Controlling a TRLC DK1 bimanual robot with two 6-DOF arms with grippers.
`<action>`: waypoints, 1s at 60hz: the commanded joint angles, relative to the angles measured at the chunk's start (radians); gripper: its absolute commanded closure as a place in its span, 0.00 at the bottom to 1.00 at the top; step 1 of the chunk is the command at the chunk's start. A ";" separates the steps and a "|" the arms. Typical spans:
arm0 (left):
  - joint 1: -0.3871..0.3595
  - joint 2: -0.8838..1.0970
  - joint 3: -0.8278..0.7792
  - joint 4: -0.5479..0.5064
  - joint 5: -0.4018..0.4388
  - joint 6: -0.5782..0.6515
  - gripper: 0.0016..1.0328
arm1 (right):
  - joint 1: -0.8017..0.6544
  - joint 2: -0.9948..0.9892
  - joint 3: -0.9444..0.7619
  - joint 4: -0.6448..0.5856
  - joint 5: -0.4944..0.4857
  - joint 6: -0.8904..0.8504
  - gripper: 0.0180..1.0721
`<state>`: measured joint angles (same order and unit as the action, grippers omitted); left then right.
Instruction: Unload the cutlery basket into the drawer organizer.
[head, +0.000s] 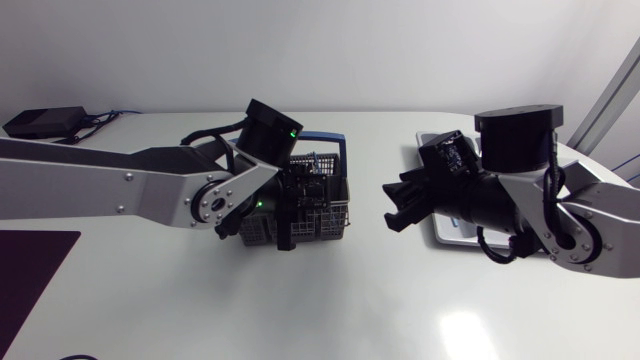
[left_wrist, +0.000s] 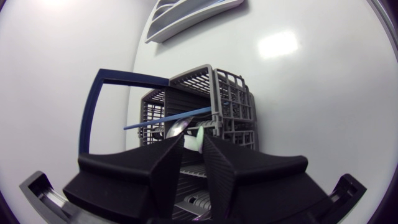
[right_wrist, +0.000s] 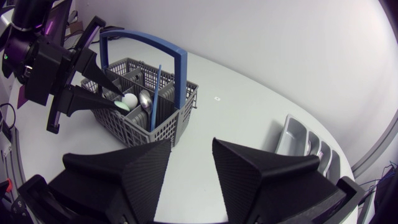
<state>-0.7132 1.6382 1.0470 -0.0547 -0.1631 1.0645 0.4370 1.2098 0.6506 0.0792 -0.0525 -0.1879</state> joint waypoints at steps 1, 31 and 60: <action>0.008 0.029 0.027 -0.005 0.000 0.035 0.81 | 0.006 -0.009 -0.029 0.008 -0.001 -0.013 0.51; 0.000 0.083 0.068 -0.070 -0.001 0.046 0.97 | 0.008 -0.013 -0.035 0.008 0.000 -0.016 0.51; -0.005 -0.121 0.054 -0.114 0.000 0.037 0.97 | 0.031 -0.056 -0.039 -0.021 0.003 -0.015 0.51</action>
<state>-0.7139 1.5772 1.0969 -0.1562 -0.1616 1.0782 0.4553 1.1759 0.6373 0.0708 -0.0521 -0.1879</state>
